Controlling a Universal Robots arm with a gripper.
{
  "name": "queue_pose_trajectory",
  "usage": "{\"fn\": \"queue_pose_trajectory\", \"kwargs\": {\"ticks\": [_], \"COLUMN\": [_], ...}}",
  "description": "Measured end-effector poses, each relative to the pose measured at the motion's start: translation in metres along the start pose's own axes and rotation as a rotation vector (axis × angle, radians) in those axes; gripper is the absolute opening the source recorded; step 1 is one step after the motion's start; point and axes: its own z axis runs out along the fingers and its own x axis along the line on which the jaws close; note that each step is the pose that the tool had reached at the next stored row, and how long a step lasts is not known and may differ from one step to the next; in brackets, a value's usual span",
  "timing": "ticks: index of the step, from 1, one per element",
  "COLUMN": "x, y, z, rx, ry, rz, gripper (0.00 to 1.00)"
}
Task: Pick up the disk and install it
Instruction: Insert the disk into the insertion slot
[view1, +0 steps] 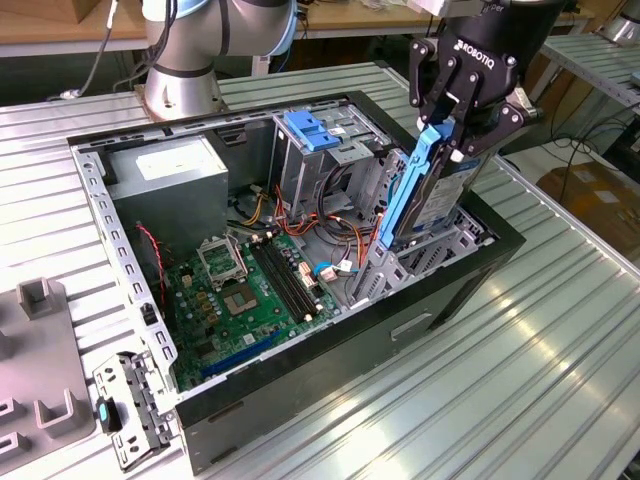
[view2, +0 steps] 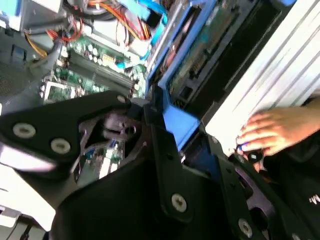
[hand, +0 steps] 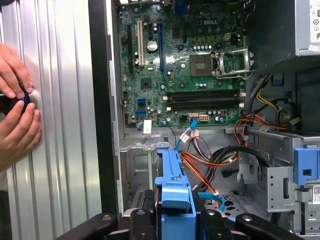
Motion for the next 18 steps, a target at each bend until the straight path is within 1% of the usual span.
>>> {"fn": "queue_pose_trajectory", "kwargs": {"ticks": [7, 12, 18], "x": [0.0, 0.0002, 0.0004], "y": [-0.0001, -0.0005, -0.0005], "z": [-0.0007, -0.0052, -0.0057], "rx": [0.0, 0.0, -0.0001], "ry": [-0.0014, -0.002, -0.0022], "rz": [0.0, 0.0, 0.0], "gripper": [0.37, 0.37, 0.37]}}
